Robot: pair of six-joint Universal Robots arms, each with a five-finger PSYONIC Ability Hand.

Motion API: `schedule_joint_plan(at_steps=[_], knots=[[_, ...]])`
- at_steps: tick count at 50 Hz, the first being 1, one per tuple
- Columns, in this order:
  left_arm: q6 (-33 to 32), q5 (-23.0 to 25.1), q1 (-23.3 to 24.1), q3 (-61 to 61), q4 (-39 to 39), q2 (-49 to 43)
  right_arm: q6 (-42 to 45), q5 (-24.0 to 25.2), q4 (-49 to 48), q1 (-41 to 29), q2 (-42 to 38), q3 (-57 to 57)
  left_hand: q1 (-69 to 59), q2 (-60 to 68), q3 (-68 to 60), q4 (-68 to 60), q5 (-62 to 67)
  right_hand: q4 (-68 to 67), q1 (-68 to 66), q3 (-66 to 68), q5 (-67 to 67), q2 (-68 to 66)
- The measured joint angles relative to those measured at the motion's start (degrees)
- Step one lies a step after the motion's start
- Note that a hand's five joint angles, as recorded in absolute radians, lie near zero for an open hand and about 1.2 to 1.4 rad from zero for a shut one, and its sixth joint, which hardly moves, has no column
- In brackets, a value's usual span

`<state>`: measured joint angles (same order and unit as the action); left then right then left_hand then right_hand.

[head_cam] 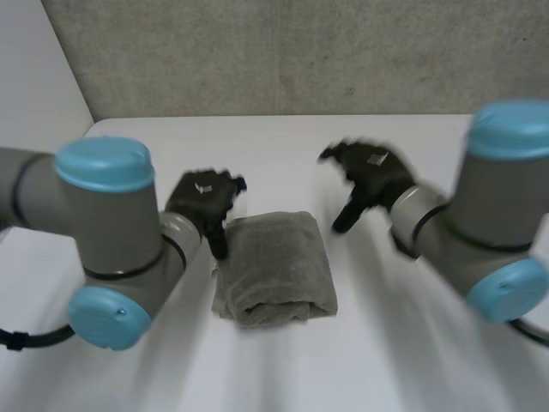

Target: Fold the towel.

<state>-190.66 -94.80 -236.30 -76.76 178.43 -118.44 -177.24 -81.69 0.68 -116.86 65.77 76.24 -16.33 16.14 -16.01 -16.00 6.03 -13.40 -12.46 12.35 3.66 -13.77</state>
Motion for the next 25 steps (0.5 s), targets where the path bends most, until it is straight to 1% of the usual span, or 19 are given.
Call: schedule_joint_plan(at_steps=[4, 6, 7, 9, 10, 13, 14, 16, 18, 22, 25], knots=[[0.6, -0.1, -1.9, 1.9, -0.3, 6.3, -0.2, -2.0, 0.0, 3.4, 6.5, -0.3, 0.1, -0.2, 0.1, 0.1, -0.2, 0.0, 0.0, 0.0, 0.0, 0.0], [1.3, -0.1, -4.0, 3.4, -1.2, 10.7, -0.2, -3.7, 0.4, 5.5, 10.2, -0.9, 0.1, -0.2, 0.1, 0.1, -0.2, 0.1, 0.0, 0.0, 0.0, 0.0], [2.0, -0.1, -5.8, 4.7, -2.6, 13.8, -0.2, -5.0, 1.2, 7.0, 12.3, -1.4, 0.1, -0.2, 0.1, 0.1, -0.2, 0.1, 0.0, 0.0, 0.0, 0.0], [3.2, 0.4, -8.0, 6.3, -5.0, 16.6, -0.1, -6.1, 2.4, 8.1, 13.9, -2.1, 0.1, -0.2, 0.1, 0.1, -0.2, 0.1, 0.0, 0.0, 0.0, 0.0], [4.4, 1.2, -9.8, 7.7, -7.5, 18.4, 0.0, -7.1, 4.2, 9.1, 15.1, -3.0, 0.1, -0.1, 0.0, 0.0, -0.1, 0.1, 0.0, 0.0, 0.0, 0.0], [6.8, 3.6, -12.4, 9.6, -11.8, 20.0, 0.1, -7.8, 7.0, 9.8, 15.9, -4.2, 0.1, -0.2, 0.1, 0.1, -0.1, 0.1, 0.0, 0.0, 0.0, 0.0], [8.6, 5.9, -13.8, 10.3, -14.1, 20.5, 0.3, -7.9, 8.7, 10.0, 16.2, -4.8, 0.2, -0.3, 0.2, 0.2, -0.3, 0.1, 0.0, 0.0, 0.0, 0.0], [10.4, 8.3, -14.9, 10.7, -15.8, 20.7, 0.6, -7.9, 10.0, 10.0, 16.1, -5.2, 0.7, -0.8, 0.6, 0.7, -0.7, 0.1, 0.0, 0.0, 0.0, 0.0], [13.0, 12.1, -16.2, 10.8, -17.5, 20.7, 1.3, -7.9, 11.4, 9.9, 16.0, -5.5, 2.1, -2.2, 2.1, 2.2, -2.1, 0.1, 0.0, 0.0, 0.0, 0.0], [15.5, 16.2, -17.2, 9.7, -18.1, 20.8, 3.5, -8.0, 11.9, 9.5, 15.6, -5.3, 3.1, -3.3, 3.2, 3.2, -3.2, 0.1, 0.0, 0.0, 0.0, 0.0], [15.9, 16.9, -17.5, 9.1, -18.0, 21.0, 4.4, -8.1, 11.8, 9.4, 15.5, -5.1, 3.6, -3.8, 3.6, 3.7, -3.5, 0.1, 0.0, 0.0, 0.0, 0.0]])
